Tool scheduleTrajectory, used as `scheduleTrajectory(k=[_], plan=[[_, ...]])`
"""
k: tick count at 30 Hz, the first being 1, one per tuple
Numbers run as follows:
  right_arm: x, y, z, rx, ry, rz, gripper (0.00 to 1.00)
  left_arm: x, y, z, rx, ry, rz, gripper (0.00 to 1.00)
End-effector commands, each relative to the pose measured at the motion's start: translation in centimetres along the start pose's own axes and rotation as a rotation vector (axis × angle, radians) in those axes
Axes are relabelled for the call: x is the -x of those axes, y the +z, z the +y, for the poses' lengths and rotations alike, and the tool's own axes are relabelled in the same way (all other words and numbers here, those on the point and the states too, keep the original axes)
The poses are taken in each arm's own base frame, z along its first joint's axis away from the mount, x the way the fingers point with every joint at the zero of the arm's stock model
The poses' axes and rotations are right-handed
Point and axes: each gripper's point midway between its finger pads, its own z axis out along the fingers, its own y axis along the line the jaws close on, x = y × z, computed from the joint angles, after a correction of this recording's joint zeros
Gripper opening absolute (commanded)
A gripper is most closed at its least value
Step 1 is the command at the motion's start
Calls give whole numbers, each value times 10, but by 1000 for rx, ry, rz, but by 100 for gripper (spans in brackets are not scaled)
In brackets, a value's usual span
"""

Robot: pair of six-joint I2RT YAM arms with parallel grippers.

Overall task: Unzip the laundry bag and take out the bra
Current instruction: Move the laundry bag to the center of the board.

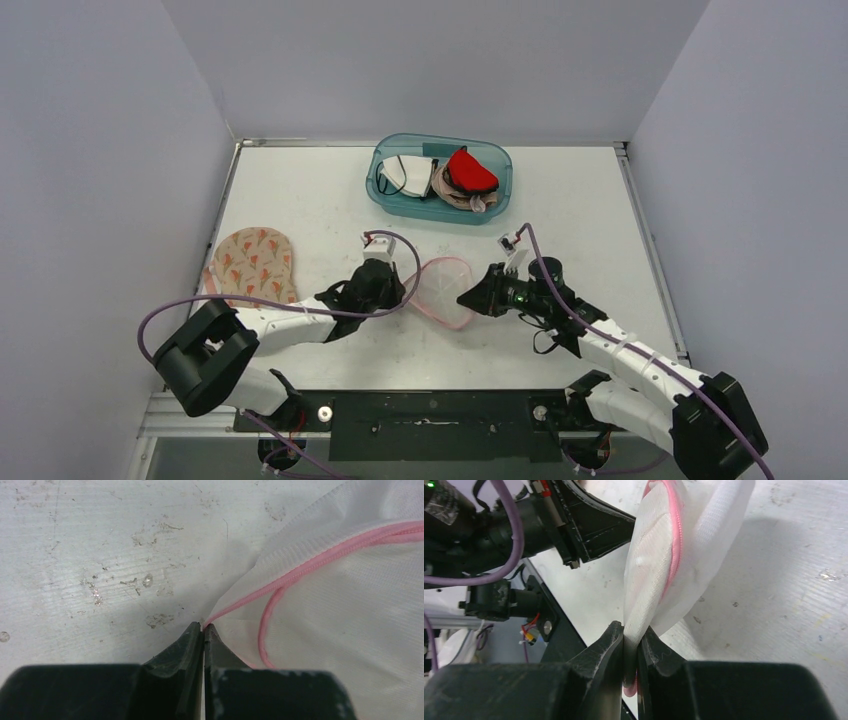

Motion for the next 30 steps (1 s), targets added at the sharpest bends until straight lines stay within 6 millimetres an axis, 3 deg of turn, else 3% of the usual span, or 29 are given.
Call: scheduleTrajectory(k=[1,7,11,15,24,30], plan=[[14,-5,34,214,8,-34,5,16,-4,-12,-72,-49,-62,0],[1,2,24,196,18,54,5,41,-20,-19,-104,-91,-143,0],[4,0,35,251,21,32,5,53,-26,-23,-126,-99,-174,0],[21,-6,53,341,47,-48,5,39,-20,-26,-157,-102,-144,0],[66,-19,39,247,103,-296,5,16,-19,-20,-191,-130,-130,0],[50,-11,38,338,203,-246,5,11,-15,-31,-258,-172,-125,0]])
